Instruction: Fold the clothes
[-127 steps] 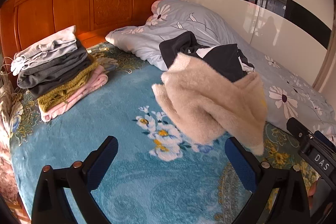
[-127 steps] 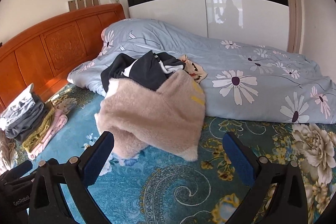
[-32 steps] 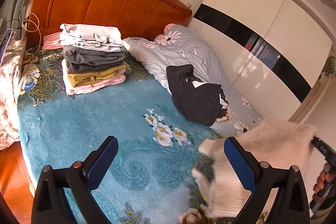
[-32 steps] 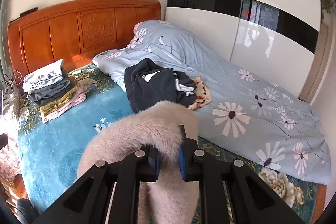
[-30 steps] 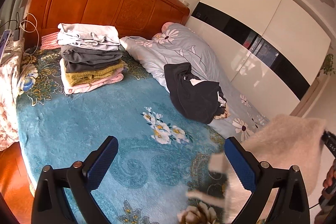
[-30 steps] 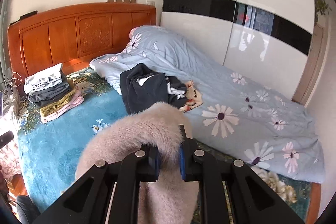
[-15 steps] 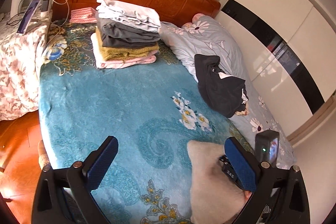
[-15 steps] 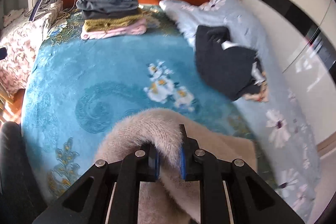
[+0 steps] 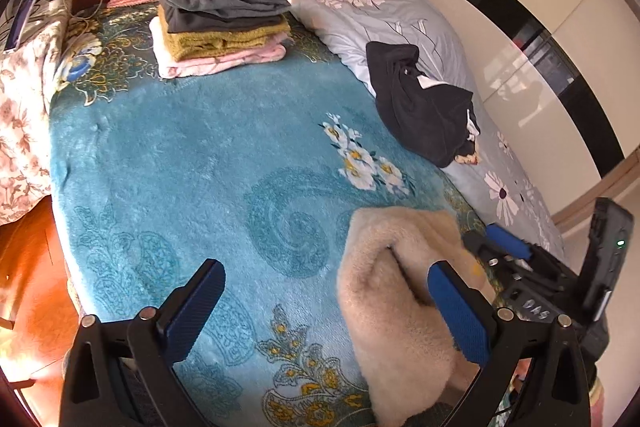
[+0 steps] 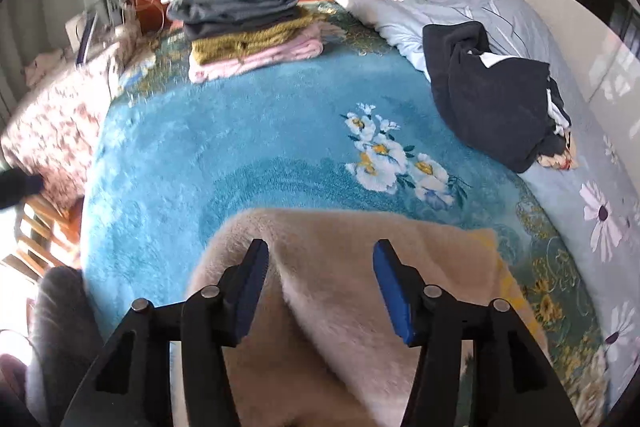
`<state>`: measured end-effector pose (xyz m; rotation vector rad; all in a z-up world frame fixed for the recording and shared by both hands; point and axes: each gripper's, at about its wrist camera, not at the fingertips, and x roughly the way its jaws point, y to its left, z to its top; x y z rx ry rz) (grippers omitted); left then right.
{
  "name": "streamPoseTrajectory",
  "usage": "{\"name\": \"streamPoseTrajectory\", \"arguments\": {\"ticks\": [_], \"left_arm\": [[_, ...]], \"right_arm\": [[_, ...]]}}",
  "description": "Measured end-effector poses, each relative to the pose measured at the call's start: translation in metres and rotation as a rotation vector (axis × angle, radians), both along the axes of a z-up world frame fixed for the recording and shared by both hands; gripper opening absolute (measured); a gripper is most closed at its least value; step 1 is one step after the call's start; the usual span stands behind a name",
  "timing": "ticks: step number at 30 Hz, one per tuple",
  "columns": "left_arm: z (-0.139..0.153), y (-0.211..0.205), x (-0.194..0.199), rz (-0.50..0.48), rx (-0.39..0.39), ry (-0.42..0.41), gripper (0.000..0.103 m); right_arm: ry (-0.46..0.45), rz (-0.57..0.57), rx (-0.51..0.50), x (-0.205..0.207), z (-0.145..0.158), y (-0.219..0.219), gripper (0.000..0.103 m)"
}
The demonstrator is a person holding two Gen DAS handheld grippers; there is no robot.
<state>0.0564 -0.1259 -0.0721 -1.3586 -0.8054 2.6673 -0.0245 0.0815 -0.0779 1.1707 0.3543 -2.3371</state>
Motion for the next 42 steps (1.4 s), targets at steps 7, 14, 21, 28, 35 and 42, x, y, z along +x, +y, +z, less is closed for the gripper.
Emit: {"name": "streamPoseTrajectory", "arguments": {"ticks": [7, 14, 21, 28, 35, 42], "left_arm": [[0.007, 0.092, -0.009, -0.284, -0.122, 0.026, 0.103], [-0.021, 0.184, -0.013, -0.529, -0.431, -0.023, 0.102], [-0.043, 0.175, -0.018, -0.481, -0.564, -0.095, 0.05], [-0.07, 0.137, -0.019, -0.385, -0.502, -0.179, 0.017], [-0.108, 0.071, -0.02, -0.21, -0.43, -0.288, 0.016], [-0.071, 0.073, -0.002, -0.219, -0.306, -0.194, 0.017]], "right_arm": [[0.032, -0.301, -0.14, 0.006, 0.026, 0.113, 0.074], [-0.125, -0.519, -0.211, 0.024, -0.02, 0.19, 0.074], [-0.127, -0.566, -0.234, 0.033, -0.024, 0.216, 0.074], [-0.165, -0.55, -0.278, 0.028, -0.034, 0.211, 0.074], [-0.2, -0.519, -0.283, 0.03, -0.045, 0.198, 0.074], [-0.246, -0.442, -0.29, 0.028, -0.057, 0.172, 0.074]]}}
